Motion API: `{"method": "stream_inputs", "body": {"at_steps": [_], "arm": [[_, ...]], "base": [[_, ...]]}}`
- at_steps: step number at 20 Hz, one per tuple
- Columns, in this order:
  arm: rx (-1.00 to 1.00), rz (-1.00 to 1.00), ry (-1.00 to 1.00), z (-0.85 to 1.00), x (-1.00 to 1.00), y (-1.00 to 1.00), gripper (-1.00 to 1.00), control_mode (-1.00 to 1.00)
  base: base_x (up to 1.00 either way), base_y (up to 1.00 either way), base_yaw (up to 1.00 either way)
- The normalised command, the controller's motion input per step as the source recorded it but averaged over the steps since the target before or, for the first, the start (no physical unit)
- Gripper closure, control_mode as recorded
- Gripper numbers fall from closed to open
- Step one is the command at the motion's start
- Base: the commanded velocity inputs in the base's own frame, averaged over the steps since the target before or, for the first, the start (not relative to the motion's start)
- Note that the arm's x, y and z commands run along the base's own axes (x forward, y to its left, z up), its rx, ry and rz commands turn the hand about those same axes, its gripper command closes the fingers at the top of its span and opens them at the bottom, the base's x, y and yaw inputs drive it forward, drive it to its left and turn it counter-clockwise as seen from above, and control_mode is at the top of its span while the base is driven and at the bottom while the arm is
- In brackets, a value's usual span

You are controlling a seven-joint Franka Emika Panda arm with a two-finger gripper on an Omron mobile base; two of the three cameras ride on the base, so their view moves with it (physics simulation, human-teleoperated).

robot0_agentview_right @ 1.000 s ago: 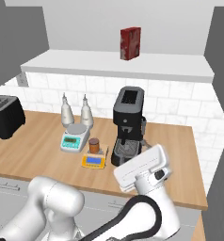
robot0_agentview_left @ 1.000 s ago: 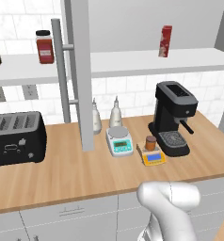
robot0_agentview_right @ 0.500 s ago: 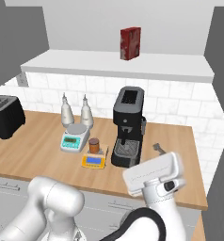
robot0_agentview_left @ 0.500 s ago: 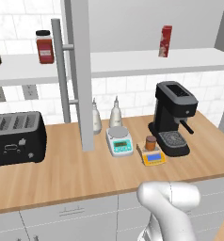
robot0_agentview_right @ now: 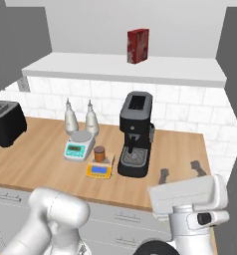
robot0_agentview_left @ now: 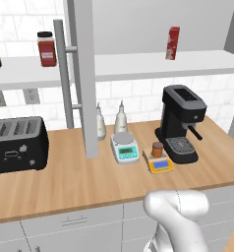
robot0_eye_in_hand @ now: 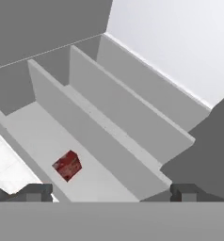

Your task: Pick the jam and place it on the digital scale for weighing, and close the cabinet.

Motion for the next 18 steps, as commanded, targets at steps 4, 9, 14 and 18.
{"method": "stream_inputs", "body": {"at_steps": [4,9,14,18], "arm": [[-0.02,-0.1,-0.06,0.36,-0.55,-0.75,-1.0,-1.0],[0.0,-0.01,-0.11,0.26,-0.31,-0.63,-1.0,-1.0],[0.0,0.0,-0.01,0.02,0.0,-0.58,-1.0,-1.0],[0.0,0.0,0.0,0.0,0.0,-0.54,-1.0,-1.0]], "base": [[0.0,0.0,0.0],[0.0,0.0,0.0],[0.0,0.0,0.0],[0.0,0.0,0.0]]}}
